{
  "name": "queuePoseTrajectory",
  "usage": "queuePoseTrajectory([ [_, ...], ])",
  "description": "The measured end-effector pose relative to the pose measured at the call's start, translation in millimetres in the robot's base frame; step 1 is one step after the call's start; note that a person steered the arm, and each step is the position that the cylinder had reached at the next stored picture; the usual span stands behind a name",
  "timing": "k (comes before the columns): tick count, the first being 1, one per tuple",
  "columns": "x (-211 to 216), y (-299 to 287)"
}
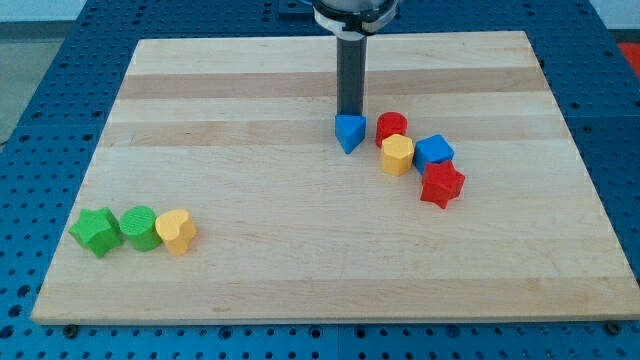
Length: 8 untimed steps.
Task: Push the blue triangle beside the yellow hexagon
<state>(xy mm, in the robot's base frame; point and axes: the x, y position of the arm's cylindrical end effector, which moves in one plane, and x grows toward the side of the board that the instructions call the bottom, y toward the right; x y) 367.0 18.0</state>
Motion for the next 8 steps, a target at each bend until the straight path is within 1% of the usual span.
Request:
queuePoseTrajectory([
  [2,2.2,-48.4],
  [3,22.6,-40.7],
  [4,38.8,-18.7],
  [6,44.7,20.9],
  [7,42.1,-25.8],
  [8,19.8,-70.4],
])
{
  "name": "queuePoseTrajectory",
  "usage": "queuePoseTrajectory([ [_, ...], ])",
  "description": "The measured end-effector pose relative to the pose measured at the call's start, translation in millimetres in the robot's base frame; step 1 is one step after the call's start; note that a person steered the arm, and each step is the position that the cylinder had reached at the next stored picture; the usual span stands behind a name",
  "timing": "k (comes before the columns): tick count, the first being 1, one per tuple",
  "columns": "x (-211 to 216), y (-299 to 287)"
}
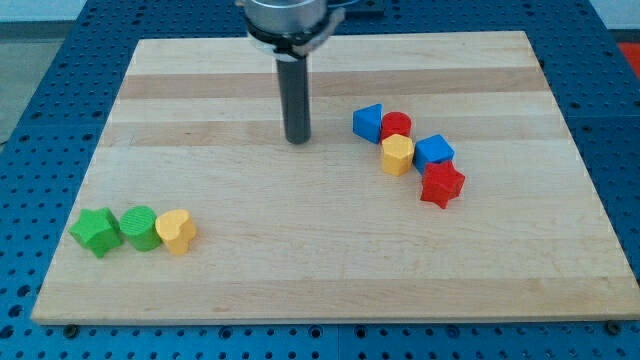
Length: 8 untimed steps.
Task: Push the blue triangle beside the yellow hexagon
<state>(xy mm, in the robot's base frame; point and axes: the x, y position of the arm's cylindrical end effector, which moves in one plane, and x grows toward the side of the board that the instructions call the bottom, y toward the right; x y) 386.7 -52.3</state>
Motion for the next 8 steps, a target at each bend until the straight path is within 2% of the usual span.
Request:
queuePoseTrajectory([
  [1,-8.6,37.7],
  [3,-35.1,62.6],
  [4,-45.4,99.9],
  [6,-1.3,105.0],
  [7,4.9,93.4],
  [8,6.4,51.0],
])
